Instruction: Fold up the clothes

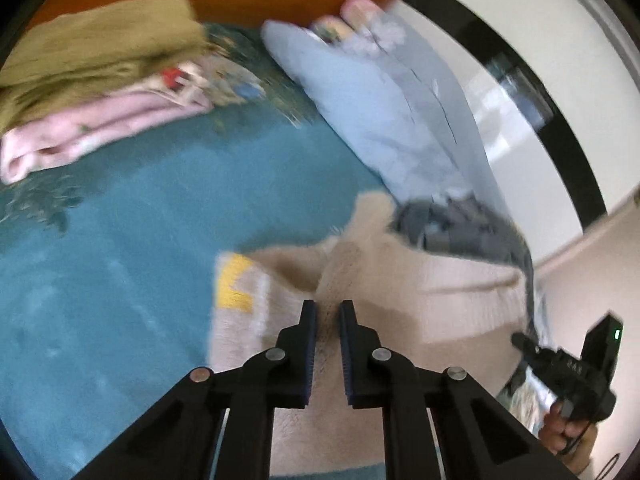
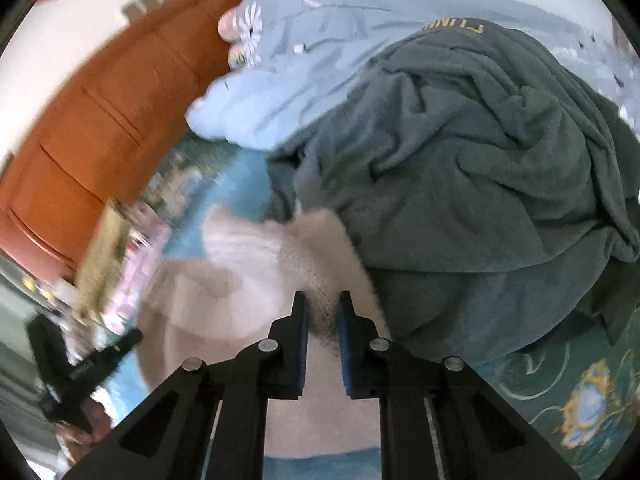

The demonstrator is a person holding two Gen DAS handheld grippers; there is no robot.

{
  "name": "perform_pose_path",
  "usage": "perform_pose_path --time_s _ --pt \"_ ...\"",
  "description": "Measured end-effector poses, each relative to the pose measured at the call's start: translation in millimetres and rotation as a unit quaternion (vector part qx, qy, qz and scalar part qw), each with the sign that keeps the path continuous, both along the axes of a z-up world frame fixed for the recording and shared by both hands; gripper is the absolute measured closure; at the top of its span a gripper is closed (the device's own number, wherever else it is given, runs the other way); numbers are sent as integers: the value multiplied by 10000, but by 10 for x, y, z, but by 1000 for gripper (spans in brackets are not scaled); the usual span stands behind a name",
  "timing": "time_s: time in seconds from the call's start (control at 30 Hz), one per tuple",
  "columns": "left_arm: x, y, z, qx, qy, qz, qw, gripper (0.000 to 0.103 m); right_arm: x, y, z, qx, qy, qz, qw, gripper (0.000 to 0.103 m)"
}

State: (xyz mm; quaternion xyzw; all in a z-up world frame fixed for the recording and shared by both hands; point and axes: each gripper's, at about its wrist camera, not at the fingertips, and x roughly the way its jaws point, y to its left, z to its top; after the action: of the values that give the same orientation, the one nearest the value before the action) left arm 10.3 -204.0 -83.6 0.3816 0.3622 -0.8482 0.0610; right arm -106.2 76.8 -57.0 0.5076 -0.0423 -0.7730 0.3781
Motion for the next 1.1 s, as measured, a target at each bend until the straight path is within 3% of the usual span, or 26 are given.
perform_pose_path --time_s 0.13,0.2,0.37,0.53,0.57,0.6,0.67,0.77,0.83,0.97,1.1 --pt "66 -199 -340 557 -683 393 9953 91 -131 16 -95 -317 -442 -189 9983 89" --pt "26 -200 -463 556 -971 428 9928 91 -210 -61 -255 -244 -803 -284 9961 89" --pt "-48 -149 -495 235 -1084 389 9931 90 -225 -270 -391 232 -730 -312 9966 89" --pt "33 -236 -486 736 -966 523 9912 82 -209 -322 -342 399 -652 -132 9970 86" --pt "60 -256 -476 740 -997 593 9905 67 -189 -306 -320 365 -628 -76 9973 75" --pt "98 -286 -466 725 -1042 723 9893 48 -169 -290 -297 331 -604 -20 9976 55" --pt "113 -310 -451 818 -974 832 9884 37 -112 -143 -296 122 -607 -127 9980 33" --pt "81 -299 -512 1076 -940 736 9870 32 -91 95 -449 3 -784 -300 9965 33" --pt "9 -267 -600 1179 -1147 627 9844 31 -80 195 -621 107 -1020 -360 9941 32" --pt "-90 -237 -684 1052 -1349 609 9834 31 -69 232 -913 -202 -1472 -370 9882 32" --pt "-214 -292 -823 1288 -1400 513 9804 31 -146 95 -1061 -301 -1585 -392 9861 20"
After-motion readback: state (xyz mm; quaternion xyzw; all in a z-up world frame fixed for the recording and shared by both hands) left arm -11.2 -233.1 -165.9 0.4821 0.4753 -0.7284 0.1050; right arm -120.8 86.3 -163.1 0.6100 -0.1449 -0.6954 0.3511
